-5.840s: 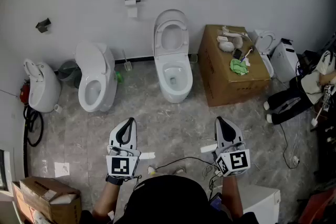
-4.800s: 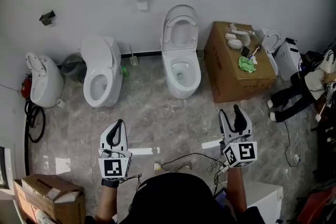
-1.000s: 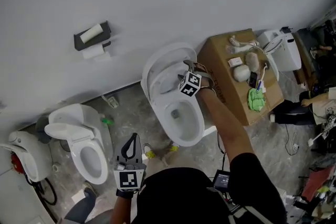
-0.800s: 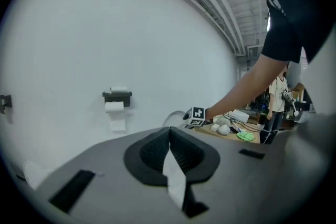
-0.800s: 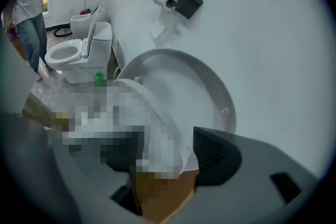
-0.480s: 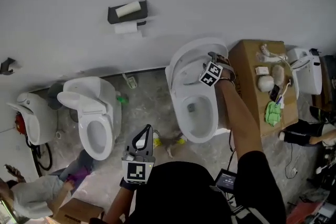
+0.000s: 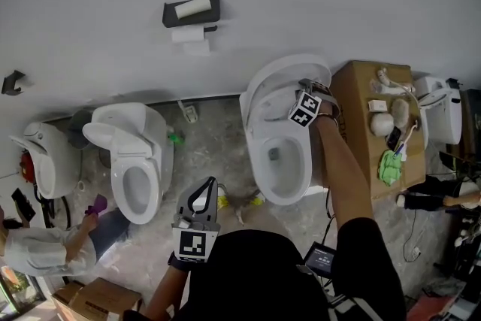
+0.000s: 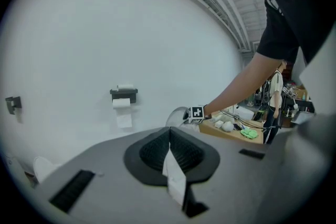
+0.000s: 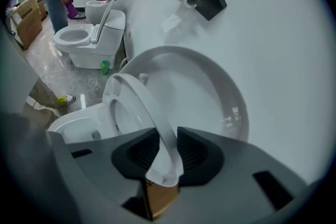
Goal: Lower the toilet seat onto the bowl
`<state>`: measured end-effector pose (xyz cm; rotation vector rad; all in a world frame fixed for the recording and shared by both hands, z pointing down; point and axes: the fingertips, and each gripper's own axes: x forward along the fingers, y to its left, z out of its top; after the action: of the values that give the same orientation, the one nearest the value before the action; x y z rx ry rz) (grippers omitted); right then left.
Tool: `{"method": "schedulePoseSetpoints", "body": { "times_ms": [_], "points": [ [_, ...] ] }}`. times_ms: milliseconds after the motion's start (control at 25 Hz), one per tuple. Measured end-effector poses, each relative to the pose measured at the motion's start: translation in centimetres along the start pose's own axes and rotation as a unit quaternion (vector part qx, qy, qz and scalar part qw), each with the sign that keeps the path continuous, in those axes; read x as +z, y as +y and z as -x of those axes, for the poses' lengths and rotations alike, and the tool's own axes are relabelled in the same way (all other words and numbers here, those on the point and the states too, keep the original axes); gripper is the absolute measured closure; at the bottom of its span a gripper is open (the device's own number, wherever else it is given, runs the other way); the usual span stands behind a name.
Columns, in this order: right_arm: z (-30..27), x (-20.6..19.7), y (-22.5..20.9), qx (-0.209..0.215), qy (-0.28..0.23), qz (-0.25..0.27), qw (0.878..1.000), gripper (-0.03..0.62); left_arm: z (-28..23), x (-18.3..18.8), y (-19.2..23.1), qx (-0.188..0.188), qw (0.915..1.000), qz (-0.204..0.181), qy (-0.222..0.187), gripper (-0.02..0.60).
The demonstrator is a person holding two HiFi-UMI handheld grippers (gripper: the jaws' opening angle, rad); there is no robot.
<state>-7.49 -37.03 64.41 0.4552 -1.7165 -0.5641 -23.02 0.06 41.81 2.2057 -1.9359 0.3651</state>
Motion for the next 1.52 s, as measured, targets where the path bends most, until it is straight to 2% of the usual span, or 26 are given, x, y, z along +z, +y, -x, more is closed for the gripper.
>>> {"method": "schedulePoseSetpoints", "body": {
  "times_ms": [560, 720, 920, 1000, 1080, 1240, 1400, 1520],
  "points": [
    [1.9, -0.7, 1.6, 0.005, 0.026, 0.029, 0.999, 0.510, -0.4, 0.1, -1.4, -0.023, 0.9997, 0.003, -0.005, 0.569],
    [2.6, -1.0, 2.4, -0.001, 0.024, 0.014, 1.000, 0.508, -0.7, -0.7, -2.3, -0.045, 0.9989, 0.001, 0.016, 0.569],
    [3.4, -1.2, 3.3, 0.004, 0.019, -0.005, 1.000, 0.502, -1.7, 1.1, -2.4, -0.054, 0.9983, 0.009, -0.020, 0.569],
    [3.7, -1.2, 3.9, 0.013, 0.021, -0.002, 1.000, 0.499, -1.8, 0.8, -2.5, -0.057, 0.9981, 0.016, -0.013, 0.569],
    [4.0, -1.3, 4.2, 0.014, 0.023, -0.004, 1.000, 0.499, -2.2, 0.4, -2.7, -0.069, 0.9975, 0.014, -0.002, 0.569],
    [4.9, -1.9, 5.3, 0.022, 0.024, -0.034, 0.999, 0.488, -3.2, 1.1, -3.8, -0.099, 0.9951, 0.009, -0.006, 0.569],
    [5.9, -2.6, 6.1, 0.045, 0.025, -0.031, 0.998, 0.482, -4.4, 1.5, -5.3, -0.131, 0.9912, -0.015, -0.013, 0.569],
    [6.6, -3.2, 7.3, 0.052, 0.029, -0.036, 0.998, 0.479, -4.6, 1.9, -5.8, -0.142, 0.9896, -0.012, -0.017, 0.569]
  ]
}}
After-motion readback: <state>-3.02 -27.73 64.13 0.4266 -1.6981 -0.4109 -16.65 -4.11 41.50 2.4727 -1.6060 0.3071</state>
